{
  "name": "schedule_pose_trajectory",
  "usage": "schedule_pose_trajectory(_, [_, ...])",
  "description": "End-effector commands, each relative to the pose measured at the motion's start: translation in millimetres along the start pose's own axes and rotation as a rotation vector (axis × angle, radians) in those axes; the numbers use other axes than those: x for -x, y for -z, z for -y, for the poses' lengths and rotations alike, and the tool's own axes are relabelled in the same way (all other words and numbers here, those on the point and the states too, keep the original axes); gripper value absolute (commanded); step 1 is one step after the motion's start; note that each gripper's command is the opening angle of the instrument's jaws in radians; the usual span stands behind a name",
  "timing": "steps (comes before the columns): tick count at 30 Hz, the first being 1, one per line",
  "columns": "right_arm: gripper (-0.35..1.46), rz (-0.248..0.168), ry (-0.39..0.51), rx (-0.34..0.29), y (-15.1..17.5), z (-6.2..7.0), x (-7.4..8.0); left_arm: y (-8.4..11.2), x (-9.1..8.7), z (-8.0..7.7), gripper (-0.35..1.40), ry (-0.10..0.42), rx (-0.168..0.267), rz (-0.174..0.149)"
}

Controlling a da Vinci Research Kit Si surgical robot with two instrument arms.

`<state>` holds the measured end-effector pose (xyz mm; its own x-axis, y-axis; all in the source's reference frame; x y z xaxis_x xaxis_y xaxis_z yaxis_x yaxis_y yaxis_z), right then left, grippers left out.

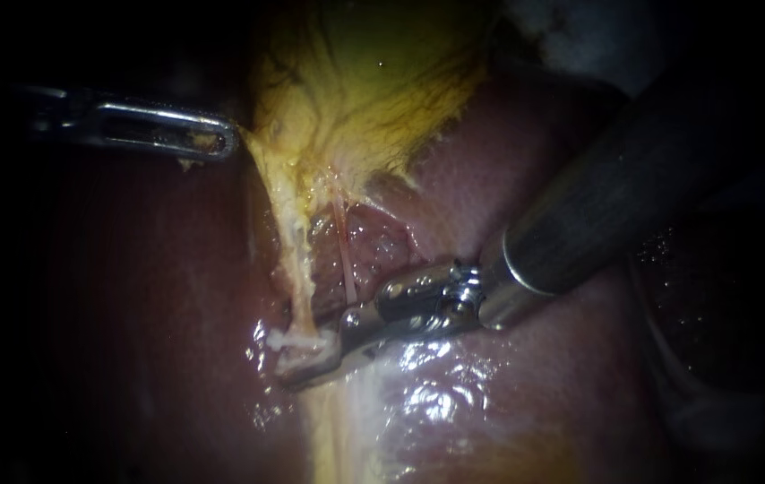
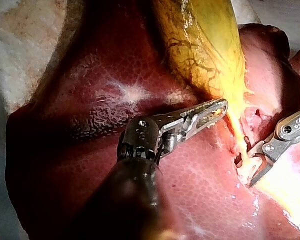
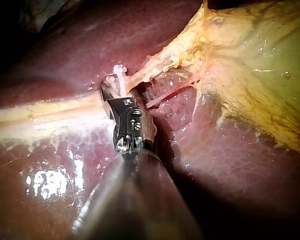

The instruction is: Clipping third clip left tube

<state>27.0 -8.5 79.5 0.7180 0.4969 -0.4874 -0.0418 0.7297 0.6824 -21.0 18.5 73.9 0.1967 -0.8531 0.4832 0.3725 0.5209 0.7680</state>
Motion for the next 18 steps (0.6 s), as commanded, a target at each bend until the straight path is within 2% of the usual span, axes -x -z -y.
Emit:
schedule_pose_trajectory(1, [0.12, 0.0, -0.001, 0.0, 0.1, 0.0, 0.0, 0.0, 0.0, 0.0, -0.35, 0.0, 0.0, 0.0])
schedule_pose_trajectory(6, [0.44, -0.004, -0.006, 0.01, 0.5, -0.3, -0.5, 0.0, 0.0, 0.0, -0.35, 0.0, 0.0, 0.0])
schedule_pose_trajectory(8, [0.51, -0.007, -0.009, 0.013, 0.7, -0.5, -0.6, 0.0, 0.0, 0.0, -0.35, 0.0, 0.0, 0.0])
schedule_pose_trajectory(13, [0.6, -0.03, -0.02, 0.048, 0.9, -1.2, -0.8, 0.0, 0.0, 0.0, -0.35, 0.0, 0.0, 0.0])
schedule_pose_trajectory(18, [0.6, -0.054, -0.02, 0.059, 1.6, -1.7, -0.9, 0.0, 0.0, 0.0, -0.35, 0.0, 0.0, 0.0])
